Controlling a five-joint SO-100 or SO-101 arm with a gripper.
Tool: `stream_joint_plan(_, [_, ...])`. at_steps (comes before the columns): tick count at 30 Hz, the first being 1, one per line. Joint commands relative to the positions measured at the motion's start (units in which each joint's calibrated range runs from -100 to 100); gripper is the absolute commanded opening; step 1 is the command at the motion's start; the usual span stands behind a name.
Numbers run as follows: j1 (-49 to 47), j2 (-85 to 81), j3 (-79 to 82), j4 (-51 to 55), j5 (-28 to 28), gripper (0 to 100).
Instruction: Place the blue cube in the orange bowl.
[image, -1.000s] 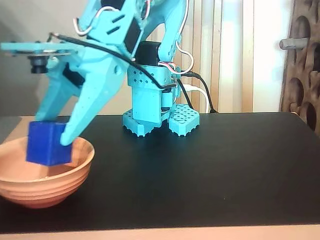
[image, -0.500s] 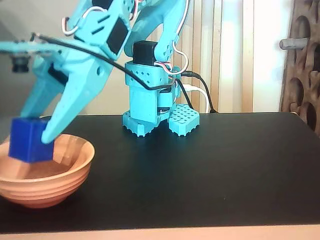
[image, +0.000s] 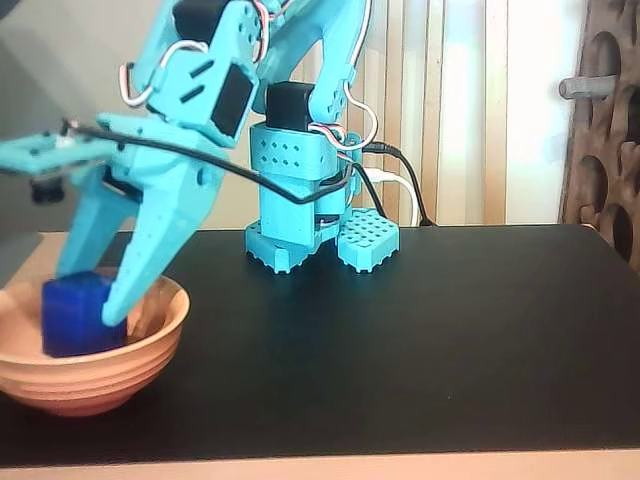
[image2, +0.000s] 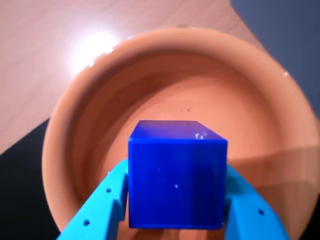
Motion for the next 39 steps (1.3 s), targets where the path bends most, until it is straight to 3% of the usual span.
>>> stream_joint_plan(1, [0.35,1.05,-1.17,-1.93,0.42,15])
stream_joint_plan(19, [0.45,2.24,-1.08,-4.98,0.00,16])
stream_joint_plan(24, [0.45,2.16,-1.08,-4.81,-0.05,22])
stream_joint_plan(39, [0.35,-0.40,-0.71,-4.72,-0.05,23])
